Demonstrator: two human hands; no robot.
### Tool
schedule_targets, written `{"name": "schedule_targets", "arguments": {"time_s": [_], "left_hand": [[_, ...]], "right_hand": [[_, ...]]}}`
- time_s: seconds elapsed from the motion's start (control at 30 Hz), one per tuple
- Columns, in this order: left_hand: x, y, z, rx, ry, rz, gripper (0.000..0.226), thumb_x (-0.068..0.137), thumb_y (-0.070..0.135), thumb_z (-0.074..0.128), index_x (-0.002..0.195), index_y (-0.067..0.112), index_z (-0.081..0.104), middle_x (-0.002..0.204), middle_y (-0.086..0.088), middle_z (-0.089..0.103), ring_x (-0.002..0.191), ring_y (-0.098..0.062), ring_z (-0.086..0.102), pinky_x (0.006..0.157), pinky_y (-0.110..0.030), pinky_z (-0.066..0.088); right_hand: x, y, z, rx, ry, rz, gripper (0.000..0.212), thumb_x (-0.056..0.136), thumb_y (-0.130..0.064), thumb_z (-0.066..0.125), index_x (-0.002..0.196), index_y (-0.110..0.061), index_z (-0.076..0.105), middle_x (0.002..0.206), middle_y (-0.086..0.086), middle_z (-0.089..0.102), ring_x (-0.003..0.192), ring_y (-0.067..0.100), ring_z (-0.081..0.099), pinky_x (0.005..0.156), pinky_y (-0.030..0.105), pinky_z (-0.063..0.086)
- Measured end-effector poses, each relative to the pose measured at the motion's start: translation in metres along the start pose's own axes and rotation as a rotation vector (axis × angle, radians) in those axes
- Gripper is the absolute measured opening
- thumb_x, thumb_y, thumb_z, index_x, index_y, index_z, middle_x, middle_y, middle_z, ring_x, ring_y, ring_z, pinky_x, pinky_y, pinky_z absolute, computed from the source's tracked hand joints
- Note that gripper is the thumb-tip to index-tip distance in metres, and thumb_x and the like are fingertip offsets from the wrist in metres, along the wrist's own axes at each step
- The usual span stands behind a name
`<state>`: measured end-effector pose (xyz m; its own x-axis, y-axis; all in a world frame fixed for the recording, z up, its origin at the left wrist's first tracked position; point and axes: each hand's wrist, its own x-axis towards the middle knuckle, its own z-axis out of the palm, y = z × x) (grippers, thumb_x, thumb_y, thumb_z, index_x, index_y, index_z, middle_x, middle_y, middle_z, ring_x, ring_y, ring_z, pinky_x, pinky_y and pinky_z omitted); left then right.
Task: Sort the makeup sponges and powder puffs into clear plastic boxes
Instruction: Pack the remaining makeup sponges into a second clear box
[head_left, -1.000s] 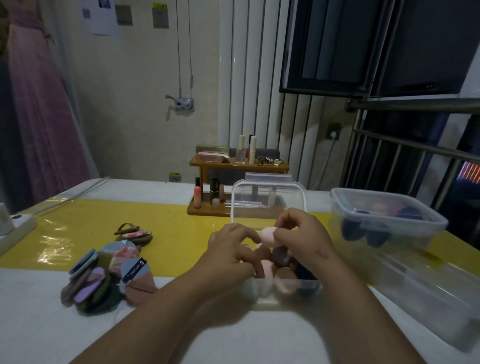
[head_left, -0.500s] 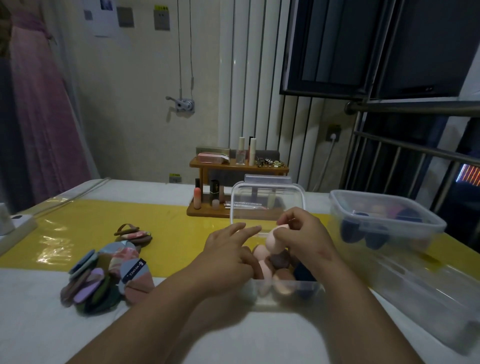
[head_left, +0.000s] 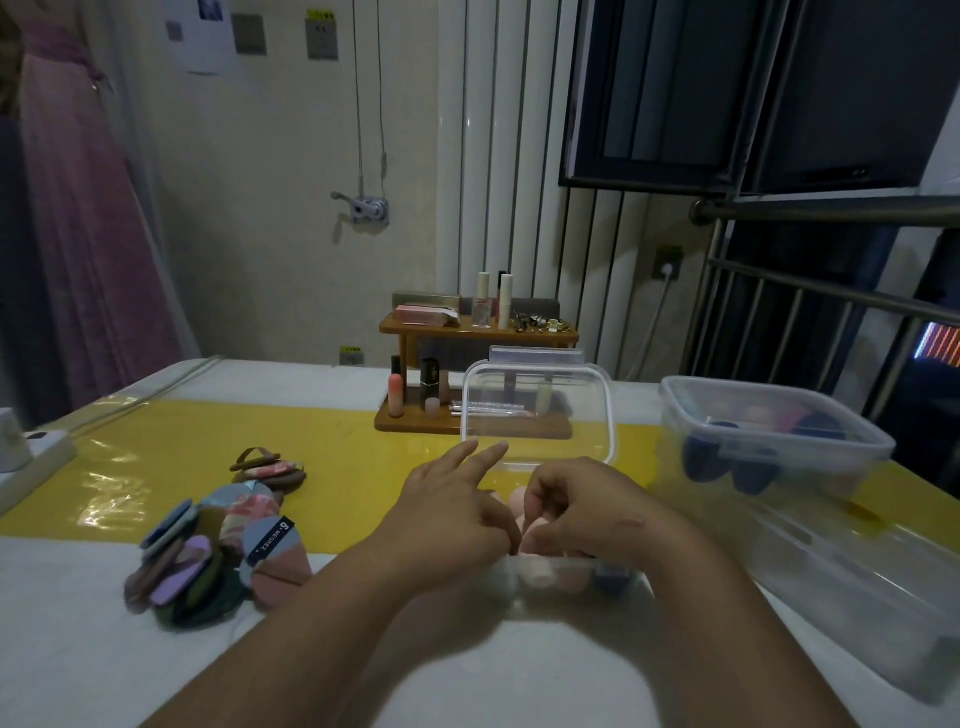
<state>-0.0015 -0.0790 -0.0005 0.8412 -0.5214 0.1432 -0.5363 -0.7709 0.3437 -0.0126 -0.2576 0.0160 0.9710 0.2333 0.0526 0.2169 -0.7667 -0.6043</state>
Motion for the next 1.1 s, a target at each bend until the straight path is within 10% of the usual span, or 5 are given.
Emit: {"name": "schedule_targets", "arguments": {"time_s": [0.37,0.53,0.77,1.1], "left_hand": [[-0.001,0.001,0.000,-0.034,0.023,-0.058,0.025,0.087,0.028,0.057,0.099,0.039,0.077,0.164,0.016,0.013,0.150,-0.005,0.001,0.114,-0.039,0.012],[0.001,0.001,0.001,-0.037,0.015,-0.065,0.026,0.089,0.030,0.056,0.100,0.042,0.076,0.164,0.017,0.012,0.150,-0.005,0.001,0.113,-0.040,0.012],[0.003,0.001,0.004,-0.040,0.025,-0.076,0.025,0.088,0.032,0.056,0.099,0.044,0.076,0.164,0.018,0.013,0.150,-0.004,0.001,0.114,-0.041,0.013],[0.007,-0.005,0.008,-0.106,0.038,-0.069,0.022,0.087,0.031,0.060,0.093,0.042,0.078,0.163,0.019,0.016,0.149,-0.002,0.002,0.116,-0.040,0.014]], "right_hand": [[-0.007,-0.005,-0.008,0.064,-0.131,0.050,0.012,0.073,-0.021,0.080,0.083,-0.025,0.075,0.077,-0.007,0.072,0.075,0.009,0.065,0.078,0.035,0.056],[-0.002,-0.003,0.000,-0.161,-0.080,0.050,0.015,0.076,-0.023,0.079,0.070,-0.030,0.067,0.067,-0.013,0.064,0.063,0.001,0.056,0.064,0.016,0.047],[0.002,-0.010,0.007,-0.279,-0.057,0.094,0.030,0.080,-0.024,0.077,0.055,-0.028,0.061,0.083,-0.003,0.074,0.084,0.018,0.068,0.078,0.028,0.054],[-0.002,-0.011,0.002,-0.160,-0.104,0.112,0.015,0.085,-0.022,0.072,0.072,-0.029,0.075,0.068,-0.012,0.066,0.069,0.005,0.058,0.062,0.015,0.044]]}}
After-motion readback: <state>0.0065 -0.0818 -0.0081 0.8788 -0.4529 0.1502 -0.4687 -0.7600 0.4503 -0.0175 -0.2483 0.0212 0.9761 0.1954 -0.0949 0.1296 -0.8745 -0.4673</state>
